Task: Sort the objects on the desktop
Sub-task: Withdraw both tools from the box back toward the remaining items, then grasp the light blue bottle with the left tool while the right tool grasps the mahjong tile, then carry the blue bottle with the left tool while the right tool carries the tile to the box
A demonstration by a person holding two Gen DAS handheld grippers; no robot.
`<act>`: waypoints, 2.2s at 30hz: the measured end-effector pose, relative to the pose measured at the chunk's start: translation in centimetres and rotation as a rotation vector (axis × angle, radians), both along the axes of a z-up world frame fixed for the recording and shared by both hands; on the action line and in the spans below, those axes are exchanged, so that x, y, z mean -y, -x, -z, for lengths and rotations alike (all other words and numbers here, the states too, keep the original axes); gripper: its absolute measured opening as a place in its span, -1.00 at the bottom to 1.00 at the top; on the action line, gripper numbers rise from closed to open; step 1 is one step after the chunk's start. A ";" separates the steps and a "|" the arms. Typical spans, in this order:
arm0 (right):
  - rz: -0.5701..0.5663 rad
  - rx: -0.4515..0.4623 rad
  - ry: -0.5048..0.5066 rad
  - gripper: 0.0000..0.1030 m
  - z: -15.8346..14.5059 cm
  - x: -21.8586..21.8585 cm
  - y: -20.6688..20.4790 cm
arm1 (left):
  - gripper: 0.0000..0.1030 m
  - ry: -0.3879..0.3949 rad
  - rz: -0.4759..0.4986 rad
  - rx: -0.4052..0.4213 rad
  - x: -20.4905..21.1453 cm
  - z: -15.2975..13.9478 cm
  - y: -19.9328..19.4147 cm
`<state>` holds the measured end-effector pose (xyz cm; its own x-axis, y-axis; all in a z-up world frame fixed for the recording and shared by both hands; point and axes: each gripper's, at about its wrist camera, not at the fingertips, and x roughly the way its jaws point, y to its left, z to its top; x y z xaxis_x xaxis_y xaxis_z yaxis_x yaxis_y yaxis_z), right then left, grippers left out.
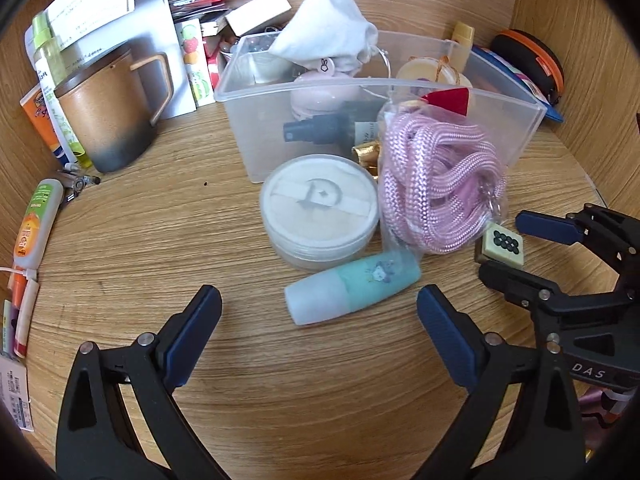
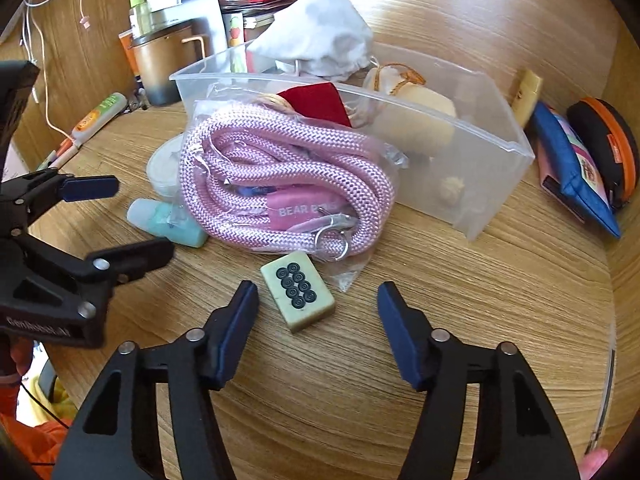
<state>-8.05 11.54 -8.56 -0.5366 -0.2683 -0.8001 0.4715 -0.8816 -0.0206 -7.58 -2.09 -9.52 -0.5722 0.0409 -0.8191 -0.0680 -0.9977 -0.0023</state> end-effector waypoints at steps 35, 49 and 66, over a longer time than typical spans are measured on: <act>-0.082 0.016 0.073 -0.47 -0.6 -2.1 -0.3 | 0.41 -0.001 -0.087 -0.044 -0.3 0.3 -0.9; -0.086 0.007 0.058 -0.57 -2.1 -1.6 -0.8 | 0.41 -0.008 -0.078 -0.108 0.9 -1.7 -2.1; -0.024 -0.158 0.016 -0.57 -8.4 -3.4 -0.1 | 0.41 -0.007 -0.084 -0.193 1.7 -5.1 -1.6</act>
<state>-7.95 14.98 -0.11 -0.6488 -0.2948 -0.7015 0.4847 -0.8708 -0.0824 -5.94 -3.79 -4.45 -0.7204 -0.0088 -0.6935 0.0160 -0.9999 -0.0039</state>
